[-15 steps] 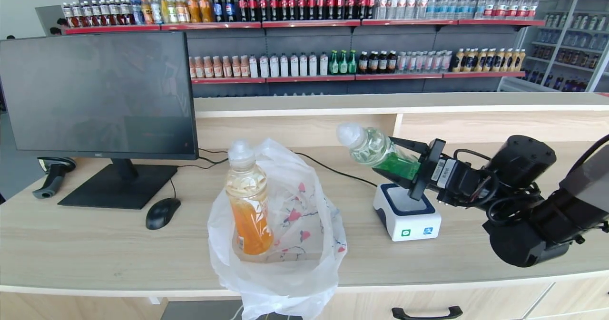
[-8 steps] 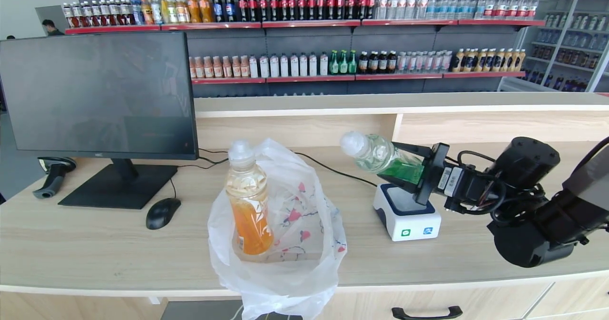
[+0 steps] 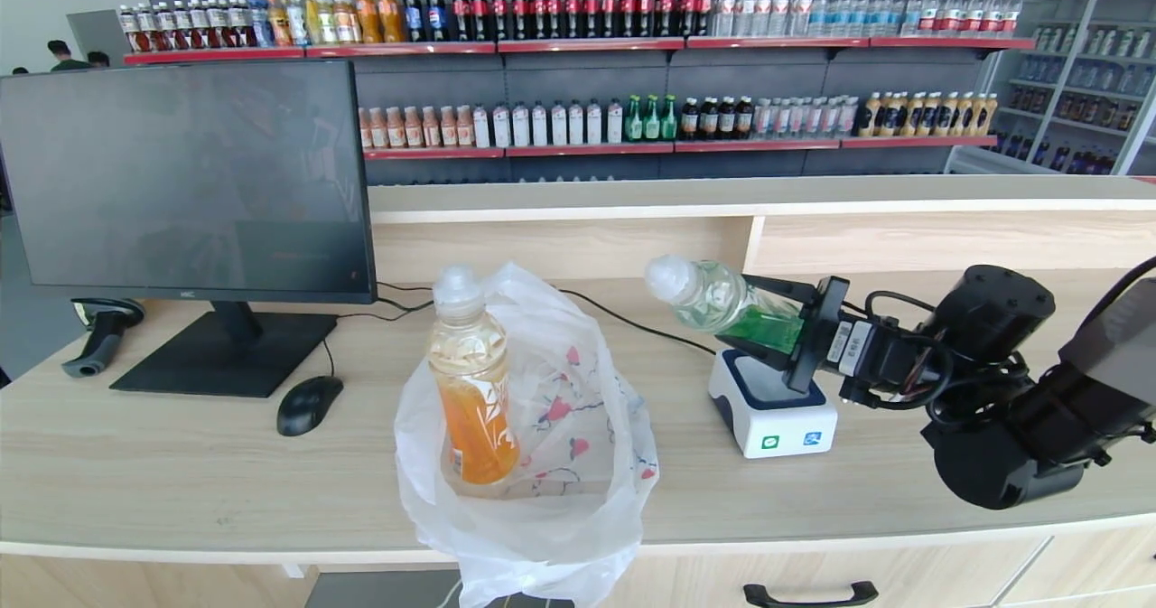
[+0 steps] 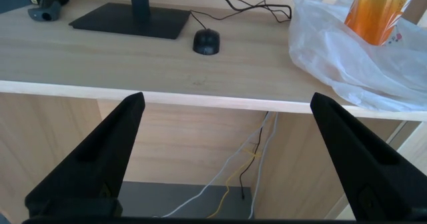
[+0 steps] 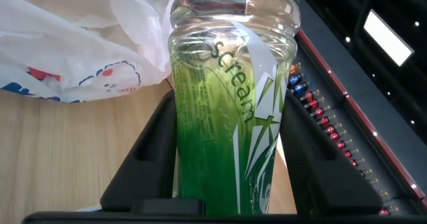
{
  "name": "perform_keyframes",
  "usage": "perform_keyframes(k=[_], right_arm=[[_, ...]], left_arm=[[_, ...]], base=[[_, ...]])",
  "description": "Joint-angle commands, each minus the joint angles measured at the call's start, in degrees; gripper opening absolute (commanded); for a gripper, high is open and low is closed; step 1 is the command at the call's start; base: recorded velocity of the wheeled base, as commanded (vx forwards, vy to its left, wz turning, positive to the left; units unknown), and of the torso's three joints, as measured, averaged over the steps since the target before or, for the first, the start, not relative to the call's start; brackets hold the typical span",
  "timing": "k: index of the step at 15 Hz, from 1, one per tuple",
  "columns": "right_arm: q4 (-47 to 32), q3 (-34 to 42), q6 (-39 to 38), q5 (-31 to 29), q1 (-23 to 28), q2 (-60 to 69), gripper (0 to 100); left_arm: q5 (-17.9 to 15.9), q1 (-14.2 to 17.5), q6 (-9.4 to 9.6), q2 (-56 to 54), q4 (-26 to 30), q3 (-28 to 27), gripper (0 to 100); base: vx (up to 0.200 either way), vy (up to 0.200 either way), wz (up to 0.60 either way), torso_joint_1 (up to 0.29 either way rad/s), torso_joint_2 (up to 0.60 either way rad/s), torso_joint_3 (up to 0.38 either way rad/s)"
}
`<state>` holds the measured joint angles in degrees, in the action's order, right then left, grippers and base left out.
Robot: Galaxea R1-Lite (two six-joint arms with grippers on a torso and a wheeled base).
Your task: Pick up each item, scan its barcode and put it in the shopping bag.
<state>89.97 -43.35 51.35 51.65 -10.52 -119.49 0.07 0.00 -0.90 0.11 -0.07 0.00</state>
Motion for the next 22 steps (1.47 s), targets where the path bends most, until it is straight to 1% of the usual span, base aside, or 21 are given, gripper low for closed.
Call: perform_keyframes(k=[1,11,17,20,22], right_arm=[[0.0,-0.2,0.0,0.0,0.0,-0.3,0],[0.0,-0.1,-0.2,-0.1,0.7,-0.7,0],[0.0,-0.2,-2.4,-0.4,0.6,1.0,0],[0.0,-0.2,-5.1,-2.8,-0.6,4.0,0],[0.0,-0.1,-8.3,-5.5,-1.2,6.4,0]], left_arm=[[0.0,0.0,-0.06,0.0,0.0,0.0,100],[0.0,0.0,0.02,0.0,0.0,0.0,100],[0.0,0.0,0.02,0.0,0.0,0.0,100],[0.0,0.0,0.02,0.0,0.0,0.0,100],[0.0,0.0,0.02,0.0,0.0,0.0,100]], base=[[0.000,0.000,0.00,0.000,0.00,0.000],[0.000,0.000,0.00,0.000,0.00,0.000],[0.000,0.000,0.00,0.000,0.00,0.000],[0.000,0.000,0.00,0.000,0.00,0.000],[0.000,0.000,0.00,0.000,0.00,0.000]])
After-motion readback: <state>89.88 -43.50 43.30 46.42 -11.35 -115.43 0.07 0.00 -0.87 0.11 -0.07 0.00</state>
